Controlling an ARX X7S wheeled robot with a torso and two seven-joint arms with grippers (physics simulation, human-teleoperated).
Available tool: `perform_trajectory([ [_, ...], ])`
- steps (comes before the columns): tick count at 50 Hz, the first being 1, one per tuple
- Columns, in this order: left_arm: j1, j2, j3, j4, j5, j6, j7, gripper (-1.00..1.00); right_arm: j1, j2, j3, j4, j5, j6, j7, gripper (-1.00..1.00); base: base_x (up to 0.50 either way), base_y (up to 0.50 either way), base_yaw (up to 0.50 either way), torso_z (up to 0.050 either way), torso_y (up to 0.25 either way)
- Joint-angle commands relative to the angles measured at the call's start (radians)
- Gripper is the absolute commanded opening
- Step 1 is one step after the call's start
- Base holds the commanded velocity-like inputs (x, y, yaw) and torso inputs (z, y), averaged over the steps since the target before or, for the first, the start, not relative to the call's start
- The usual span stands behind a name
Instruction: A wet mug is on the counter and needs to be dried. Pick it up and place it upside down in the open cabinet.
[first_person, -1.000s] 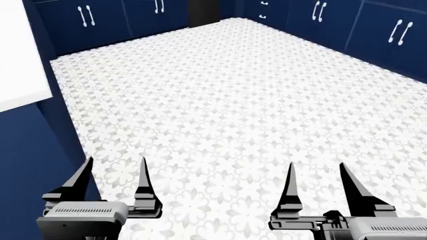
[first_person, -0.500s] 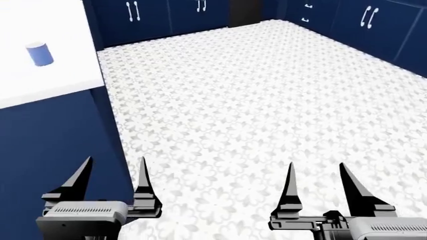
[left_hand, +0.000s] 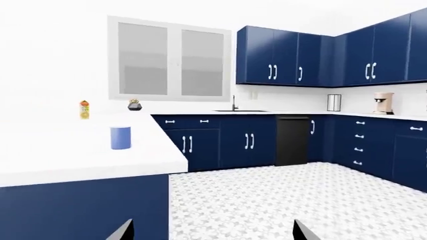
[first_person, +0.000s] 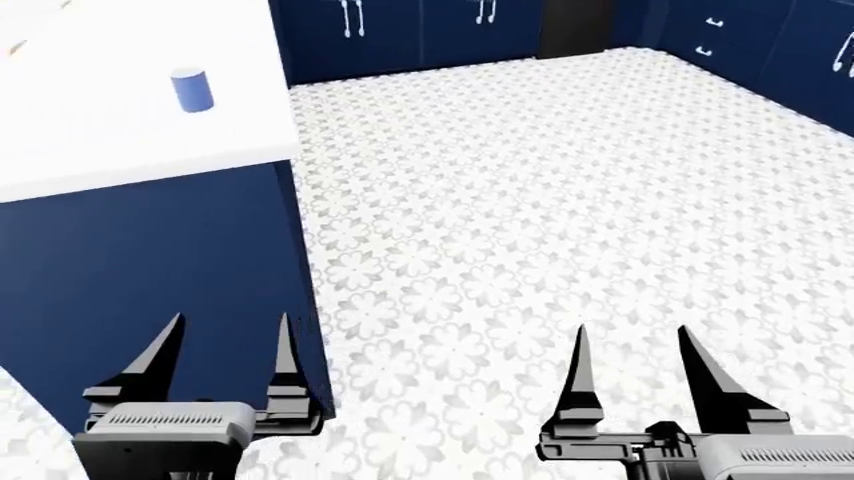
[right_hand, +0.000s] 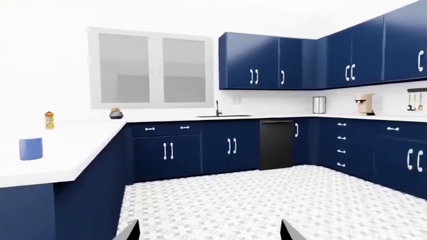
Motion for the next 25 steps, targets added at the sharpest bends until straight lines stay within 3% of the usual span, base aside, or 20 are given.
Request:
perform_trajectory([
  [1,-0.001,-0.002,0.003,-0.001,-0.001,0.001,-0.003,1.00,-0.001,0.004,-0.001,-0.001,0.002,-0.001,0.003,1.00,0.00,0.00,0.50,0.000,0.000],
  [25,-0.011,-0.009,0.008,-0.002,-0.006,-0.006,-0.008,1.00,-0.004,0.007,-0.002,0.000,0.003,-0.012,0.012,1.00,0.00,0.00,0.50,0.000,0.000],
])
